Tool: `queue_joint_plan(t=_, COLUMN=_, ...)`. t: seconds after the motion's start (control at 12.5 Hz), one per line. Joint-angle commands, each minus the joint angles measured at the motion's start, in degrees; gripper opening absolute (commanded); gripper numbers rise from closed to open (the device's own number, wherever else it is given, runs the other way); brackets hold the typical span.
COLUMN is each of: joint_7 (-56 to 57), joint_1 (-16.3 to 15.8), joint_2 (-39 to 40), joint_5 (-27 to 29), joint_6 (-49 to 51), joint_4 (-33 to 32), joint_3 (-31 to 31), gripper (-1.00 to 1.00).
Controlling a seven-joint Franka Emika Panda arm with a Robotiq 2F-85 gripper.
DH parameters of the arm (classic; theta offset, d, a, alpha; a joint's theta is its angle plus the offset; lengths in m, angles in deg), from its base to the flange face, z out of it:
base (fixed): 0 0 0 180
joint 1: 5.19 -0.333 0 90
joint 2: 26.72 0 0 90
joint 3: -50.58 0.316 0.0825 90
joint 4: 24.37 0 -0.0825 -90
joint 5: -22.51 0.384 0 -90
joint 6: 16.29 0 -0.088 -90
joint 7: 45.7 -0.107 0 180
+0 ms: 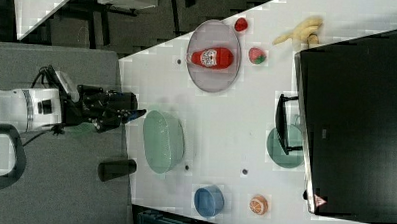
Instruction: Drag strainer left to right.
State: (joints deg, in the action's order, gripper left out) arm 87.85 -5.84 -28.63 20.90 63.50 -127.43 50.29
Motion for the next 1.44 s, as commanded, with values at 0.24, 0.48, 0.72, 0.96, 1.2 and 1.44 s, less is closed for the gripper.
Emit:
queue_joint_plan(t=0.24, joint_7=-9.0, joint_1=1.0, joint_2=-31.9, joint_5=-0.5, joint_6=13.3, joint_4=-17.4, joint_3=-1.5, gripper=0.99)
queue_joint_plan(t=0.48, joint_7=-9.0, joint_1=0.0, joint_2=-30.8, joint_5=0.2, joint_6=10.2, joint_4=-17.5, joint_3=1.4, gripper=1.0)
queue_joint_plan(t=0.72, joint_7=-9.0, joint_1=-1.8, joint_2=-27.1, joint_5=0.3, joint_6=5.0, joint_4=-17.5, joint_3=8.6, gripper=1.0)
queue_joint_plan(t=0.96, joint_7=-11.9, joint_1=-2.1, joint_2=-21.0, joint_5=0.3, joint_6=-0.4, joint_4=-17.5, joint_3=17.8, gripper=1.0)
queue_joint_plan(t=1.2, joint_7=-23.0, joint_1=-2.1, joint_2=-12.7, joint_5=0.2, joint_6=-8.6, joint_4=-17.5, joint_3=25.3, gripper=1.0)
queue_joint_plan(t=1.44, joint_7=-38.3, joint_1=-2.1, joint_2=-3.3, joint_5=0.2, joint_6=-16.7, joint_4=-17.5, joint_3=29.5, gripper=1.0)
